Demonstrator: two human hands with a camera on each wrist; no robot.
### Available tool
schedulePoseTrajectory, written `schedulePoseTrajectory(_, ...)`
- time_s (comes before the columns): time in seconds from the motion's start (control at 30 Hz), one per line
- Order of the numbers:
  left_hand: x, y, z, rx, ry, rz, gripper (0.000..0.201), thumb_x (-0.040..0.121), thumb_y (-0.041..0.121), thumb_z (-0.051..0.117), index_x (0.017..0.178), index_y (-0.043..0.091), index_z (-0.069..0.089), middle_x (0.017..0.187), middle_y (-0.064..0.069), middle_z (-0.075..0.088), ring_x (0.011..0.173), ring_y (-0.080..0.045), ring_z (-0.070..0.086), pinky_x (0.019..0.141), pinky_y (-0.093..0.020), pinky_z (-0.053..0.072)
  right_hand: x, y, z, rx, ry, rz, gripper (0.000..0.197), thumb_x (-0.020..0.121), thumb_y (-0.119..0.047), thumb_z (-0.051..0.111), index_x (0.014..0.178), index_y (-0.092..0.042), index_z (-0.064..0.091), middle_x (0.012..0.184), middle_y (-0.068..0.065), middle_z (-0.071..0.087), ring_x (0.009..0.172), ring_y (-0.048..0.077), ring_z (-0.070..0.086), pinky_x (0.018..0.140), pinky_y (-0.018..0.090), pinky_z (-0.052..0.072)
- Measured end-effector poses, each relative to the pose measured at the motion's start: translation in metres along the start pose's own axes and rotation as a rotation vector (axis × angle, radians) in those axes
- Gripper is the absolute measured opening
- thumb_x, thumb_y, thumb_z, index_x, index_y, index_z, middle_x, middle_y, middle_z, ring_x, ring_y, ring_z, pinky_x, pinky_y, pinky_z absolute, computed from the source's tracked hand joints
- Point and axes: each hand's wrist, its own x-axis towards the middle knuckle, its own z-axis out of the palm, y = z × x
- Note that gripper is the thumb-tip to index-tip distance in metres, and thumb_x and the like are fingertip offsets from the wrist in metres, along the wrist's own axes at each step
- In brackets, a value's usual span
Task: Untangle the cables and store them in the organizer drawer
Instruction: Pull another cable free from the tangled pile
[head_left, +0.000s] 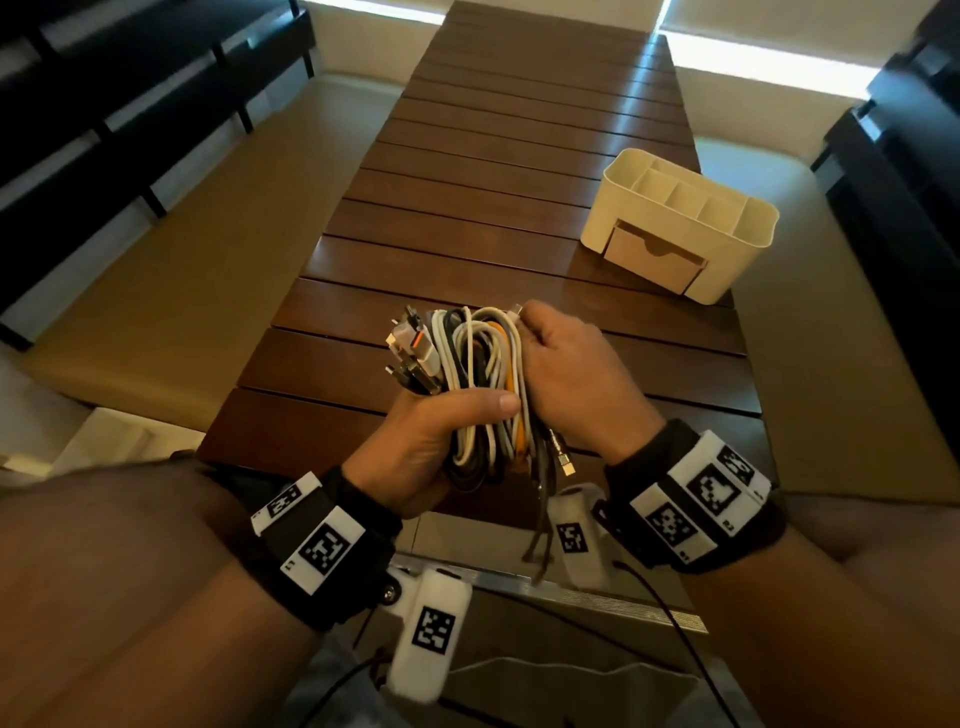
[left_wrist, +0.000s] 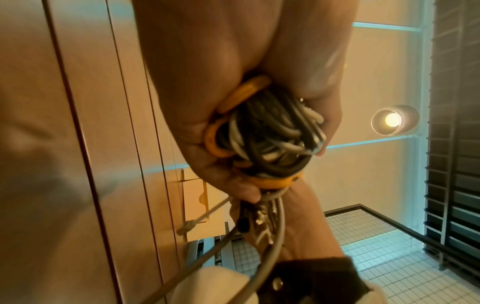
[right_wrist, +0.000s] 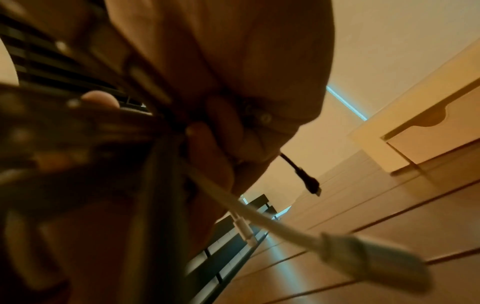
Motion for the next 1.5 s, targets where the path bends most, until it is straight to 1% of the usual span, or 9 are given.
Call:
schedulePoseTrajectory(0.17,0.001,-0.002,-0.001,0.001,0.021,-0.008,0.025,0.079,0.004,0.067,0.101,0.012,0.074,0.088,-0.022,0.069,0.071,-0.035,0.068,0.064,-0.045,0.06,-0.001,-0.003,-0.006,-0.282,0.03,-0.023,0.032,0.104,-0.039,0.039,0.077,-0.032,0.054,0.075,-0.006,0.058,0.065,0.008,0.055,0.057,0.024,0.037)
schedulePoseTrajectory(0.33,0.007,0.006,-0.011,0.034,0.07,-0.006,0.046,0.068,0.009,0.076,0.113,0.003,0.068,0.093,-0.022,0.07,0.077,-0.036,0.069,0.071,-0.05,0.059,-0.005,-0.009,-0.013,0.027,-0.024,0.115,0.042,0.103,-0.047,0.04,0.081,-0.026,0.068,0.062,-0.003,0.06,0.054,0.011,0.054,0.057,0.029,0.042)
schedulePoseTrajectory(0.47,0.008,0.014,-0.018,0.041,0.129,0.045,0.04,0.069,0.006,0.073,0.108,0.004,0.069,0.086,-0.016,0.074,0.072,-0.029,0.073,0.067,-0.044,0.061,-0.011,-0.013,-0.017,0.262,-0.054,0.222,0.028,0.1,-0.043,0.051,0.094,-0.029,0.074,0.04,-0.016,0.047,0.039,0.004,0.042,0.047,0.027,0.041)
schedulePoseTrajectory(0.6,0.006,0.016,-0.021,0.059,0.105,0.039,0.045,0.067,0.008,0.074,0.111,-0.001,0.067,0.085,-0.016,0.074,0.071,-0.027,0.073,0.065,-0.039,0.062,-0.012,-0.014,-0.022,0.098,-0.118,0.158,0.025,0.099,-0.048,0.05,0.083,-0.043,0.069,0.058,0.0,0.059,0.048,0.009,0.05,0.049,0.025,0.045)
schedulePoseTrajectory(0.8,0.006,0.02,-0.019,0.286,0.046,0.15,0.047,0.07,0.013,0.075,0.113,-0.001,0.063,0.087,-0.01,0.075,0.075,-0.025,0.073,0.063,-0.041,0.061,-0.015,-0.021,-0.023,-0.27,-0.185,0.082,0.045,0.105,-0.046,0.035,0.075,-0.025,0.061,0.066,-0.002,0.057,0.063,0.014,0.055,0.057,0.027,0.039)
schedulePoseTrajectory(0.97,0.009,0.017,-0.022,0.398,0.031,0.212,0.04,0.072,0.02,0.077,0.11,0.011,0.07,0.107,-0.014,0.074,0.104,-0.032,0.069,0.092,-0.052,0.055,-0.017,-0.023,-0.021,-0.217,-0.159,0.094,0.046,0.106,-0.036,0.038,0.07,-0.016,0.059,0.065,-0.001,0.055,0.057,0.011,0.049,0.055,0.025,0.037)
schedulePoseTrajectory(1.13,0.01,0.016,-0.023,0.422,-0.008,0.21,0.043,0.074,0.022,0.076,0.116,0.027,0.07,0.109,-0.012,0.073,0.103,-0.03,0.069,0.09,-0.049,0.055,-0.015,-0.023,-0.018,-0.125,-0.218,0.082,0.029,0.102,-0.023,0.048,0.084,-0.012,0.068,0.062,-0.005,0.056,0.043,0.002,0.048,0.041,0.014,0.039)
schedulePoseTrajectory(1.27,0.011,0.016,-0.024,0.383,0.025,0.199,0.049,0.074,0.012,0.076,0.121,0.007,0.063,0.101,-0.004,0.073,0.095,-0.023,0.07,0.082,-0.041,0.056,-0.013,-0.018,-0.014,-0.03,-0.111,0.008,0.02,0.099,-0.023,0.058,0.091,-0.017,0.076,0.07,0.001,0.07,0.044,0.001,0.054,0.043,0.011,0.042)
schedulePoseTrajectory(1.5,0.008,0.01,-0.02,0.295,0.018,0.179,0.042,0.07,0.015,0.077,0.11,0.008,0.068,0.106,-0.017,0.071,0.104,-0.037,0.067,0.093,-0.05,0.056,-0.012,-0.011,-0.007,0.197,-0.023,0.042,0.008,0.092,-0.009,0.067,0.088,-0.007,0.073,0.066,-0.011,0.063,0.045,-0.011,0.055,0.045,0.004,0.039)
